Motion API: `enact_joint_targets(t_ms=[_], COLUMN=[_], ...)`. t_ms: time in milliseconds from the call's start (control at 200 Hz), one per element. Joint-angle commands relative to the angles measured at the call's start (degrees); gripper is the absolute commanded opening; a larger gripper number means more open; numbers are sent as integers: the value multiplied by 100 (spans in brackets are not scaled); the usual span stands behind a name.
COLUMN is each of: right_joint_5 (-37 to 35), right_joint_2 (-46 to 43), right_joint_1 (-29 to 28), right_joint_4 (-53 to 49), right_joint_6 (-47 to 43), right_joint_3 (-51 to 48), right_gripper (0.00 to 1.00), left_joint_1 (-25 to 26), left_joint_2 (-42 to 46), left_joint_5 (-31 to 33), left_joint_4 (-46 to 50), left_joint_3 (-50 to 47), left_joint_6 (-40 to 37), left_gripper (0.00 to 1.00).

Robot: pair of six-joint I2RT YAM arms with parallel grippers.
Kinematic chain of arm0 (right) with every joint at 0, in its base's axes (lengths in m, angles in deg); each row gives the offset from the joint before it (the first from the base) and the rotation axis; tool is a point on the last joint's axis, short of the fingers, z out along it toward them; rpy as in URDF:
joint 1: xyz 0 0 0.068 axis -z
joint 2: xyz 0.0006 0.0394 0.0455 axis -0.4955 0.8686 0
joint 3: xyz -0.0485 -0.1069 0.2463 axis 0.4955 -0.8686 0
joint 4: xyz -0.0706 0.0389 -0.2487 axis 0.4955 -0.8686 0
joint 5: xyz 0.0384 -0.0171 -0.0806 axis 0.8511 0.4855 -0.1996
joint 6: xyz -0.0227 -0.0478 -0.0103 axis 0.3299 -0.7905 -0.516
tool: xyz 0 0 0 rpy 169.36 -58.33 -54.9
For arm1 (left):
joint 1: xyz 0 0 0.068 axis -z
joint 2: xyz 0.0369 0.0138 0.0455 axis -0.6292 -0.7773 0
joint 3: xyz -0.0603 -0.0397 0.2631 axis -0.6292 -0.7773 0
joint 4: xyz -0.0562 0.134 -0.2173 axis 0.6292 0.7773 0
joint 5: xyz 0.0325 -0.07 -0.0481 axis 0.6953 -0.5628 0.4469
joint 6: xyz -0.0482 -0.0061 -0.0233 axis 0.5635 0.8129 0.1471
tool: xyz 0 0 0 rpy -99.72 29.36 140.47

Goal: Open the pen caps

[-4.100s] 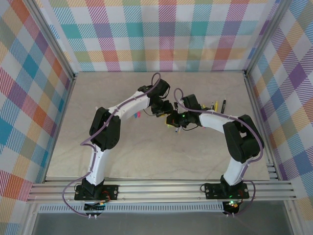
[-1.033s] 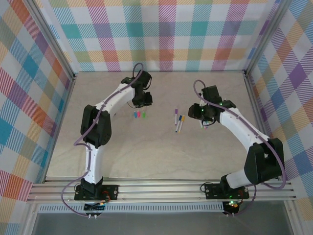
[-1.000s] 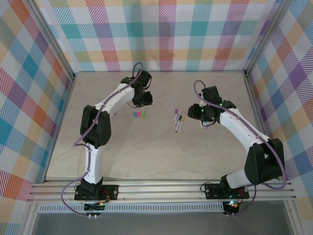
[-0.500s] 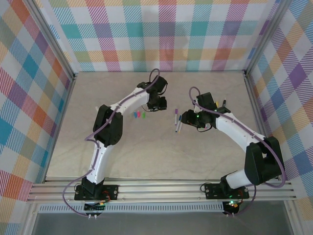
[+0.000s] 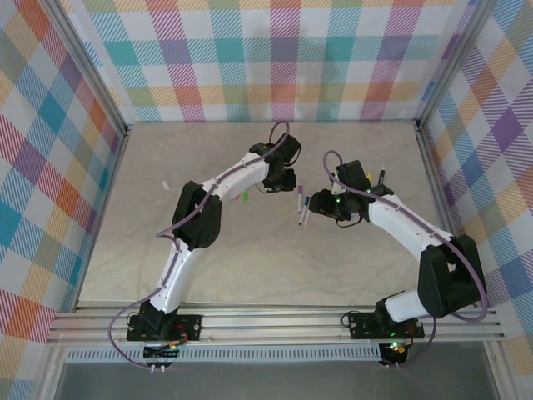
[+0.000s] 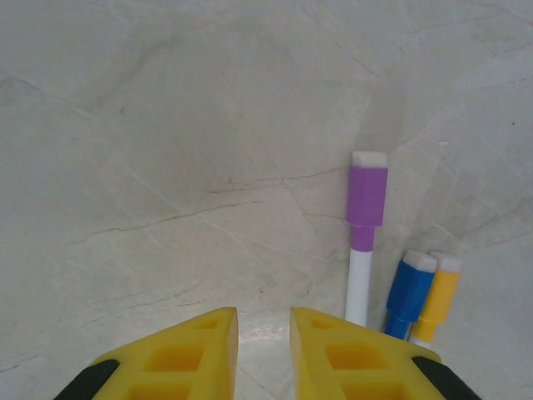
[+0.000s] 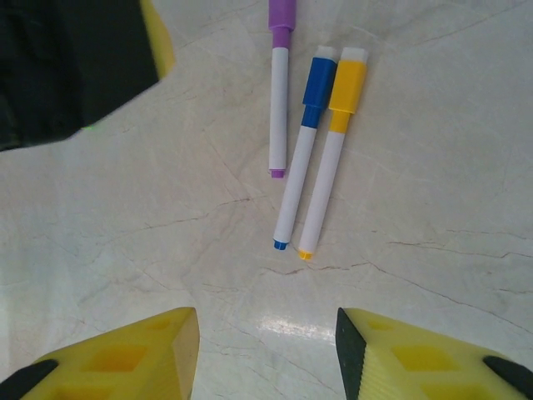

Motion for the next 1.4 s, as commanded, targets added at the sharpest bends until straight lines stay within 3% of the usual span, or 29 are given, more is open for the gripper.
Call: enact_joint_targets(t_ms=[0, 210, 660, 1180, 1310, 1395], right_joint_5=[-35, -140, -270, -211, -189, -139], right_joint_2=[-178, -372, -630, -413, -393, -345], right_joint_1=[-11, -11, 3, 3, 3, 3], right_joint_4=[-61, -182, -300, -229, -191, -108], right_joint_6=[-31, -56, -94, -103, -87, -64], right_joint_3=[-75, -164, -300, -295, -319, -322], right_gripper=[49, 51, 51, 51, 50, 50], left_joint_1=[115, 281, 436, 445, 449, 431], left_joint_2=[-239, -620, -1169, -1984, -2008, -2005], left_joint_5=[104, 342, 482, 935, 1075, 1105], left_joint_4=[154, 272, 161, 690, 797, 882], left_joint_3=[344, 859, 1443, 2303, 2270, 2267], left_joint_6=[-5, -22, 114, 205, 183, 106], left_gripper=[24, 35, 36, 36, 28, 13])
